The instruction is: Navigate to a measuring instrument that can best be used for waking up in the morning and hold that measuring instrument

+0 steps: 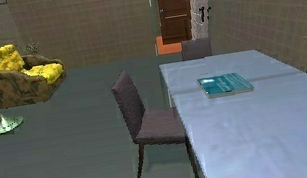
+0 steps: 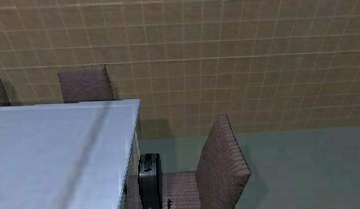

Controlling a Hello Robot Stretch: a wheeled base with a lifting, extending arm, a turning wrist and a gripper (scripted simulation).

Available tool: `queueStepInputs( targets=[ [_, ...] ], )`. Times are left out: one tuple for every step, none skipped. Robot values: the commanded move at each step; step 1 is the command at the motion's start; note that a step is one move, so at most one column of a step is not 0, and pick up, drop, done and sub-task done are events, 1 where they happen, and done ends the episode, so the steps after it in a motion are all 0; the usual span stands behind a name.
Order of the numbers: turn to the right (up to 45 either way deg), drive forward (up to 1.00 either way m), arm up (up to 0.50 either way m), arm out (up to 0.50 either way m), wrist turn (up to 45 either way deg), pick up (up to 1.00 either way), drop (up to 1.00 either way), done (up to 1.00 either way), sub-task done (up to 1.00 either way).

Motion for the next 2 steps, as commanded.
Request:
queueStepInputs(
  targets=[
    [0.0,0.00,0.10,0.00,0.0,0.00,0.00,0.00,0.00],
    [0.0,0.00,0.00,0.00,0.0,0.00,0.00,1.00,0.00]
  ],
)
